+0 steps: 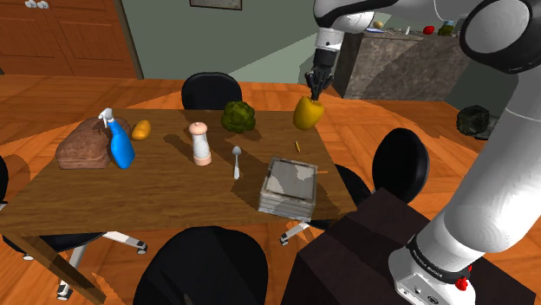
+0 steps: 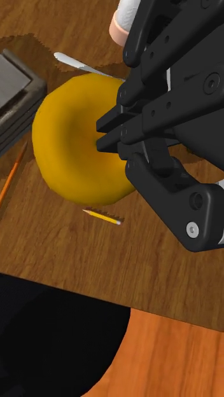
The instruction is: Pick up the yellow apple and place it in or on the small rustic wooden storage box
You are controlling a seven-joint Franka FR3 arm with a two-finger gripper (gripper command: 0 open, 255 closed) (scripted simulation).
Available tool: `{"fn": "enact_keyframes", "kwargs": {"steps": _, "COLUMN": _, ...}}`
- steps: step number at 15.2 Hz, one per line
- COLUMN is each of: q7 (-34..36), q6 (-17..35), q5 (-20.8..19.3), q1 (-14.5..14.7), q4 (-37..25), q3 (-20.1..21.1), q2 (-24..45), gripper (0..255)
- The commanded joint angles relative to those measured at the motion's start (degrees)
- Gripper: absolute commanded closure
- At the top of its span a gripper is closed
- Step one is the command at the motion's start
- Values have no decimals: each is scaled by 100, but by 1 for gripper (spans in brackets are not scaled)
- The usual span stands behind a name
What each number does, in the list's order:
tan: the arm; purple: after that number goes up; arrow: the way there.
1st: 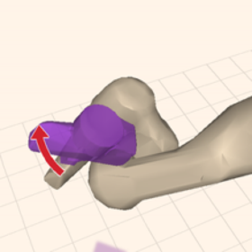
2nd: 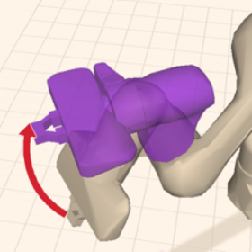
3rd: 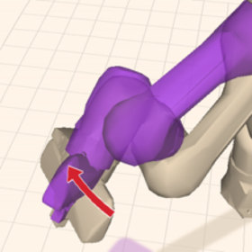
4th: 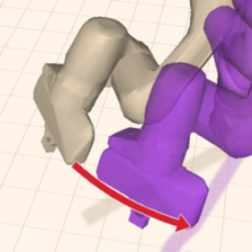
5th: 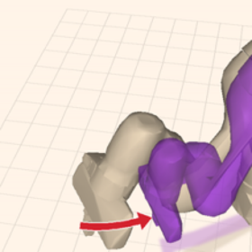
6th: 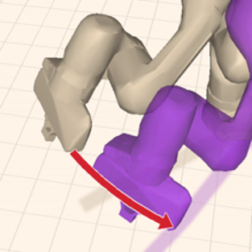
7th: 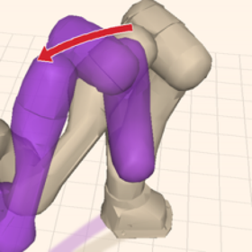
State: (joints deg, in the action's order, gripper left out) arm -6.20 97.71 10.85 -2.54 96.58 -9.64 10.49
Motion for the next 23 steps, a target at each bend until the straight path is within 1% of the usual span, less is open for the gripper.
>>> {"fn": "enact_keyframes", "kwargs": {"steps": 1, "q7": 162, "q6": 4, "q5": -29, "q1": 101, "q4": 241, "q3": 58, "q2": -268, "gripper": 255}}
{"fn": "enact_keyframes", "kwargs": {"steps": 9, "q7": 1055, "q6": 13, "q5": -65, "q1": 564, "q4": 1279, "q3": 463, "q2": -1462, "gripper": 255}}
{"fn": "enact_keyframes", "kwargs": {"steps": 18, "q7": 2194, "q6": -177, "q5": 124, "q1": 1045, "q4": 1911, "q3": 1106, "q2": -2498, "gripper": 255}}
{"fn": "enact_keyframes", "kwargs": {"steps": 23, "q7": 2126, "q6": 199, "q5": 140, "q1": 1047, "q4": 2284, "q3": 1119, "q2": -2490, "gripper": 255}}
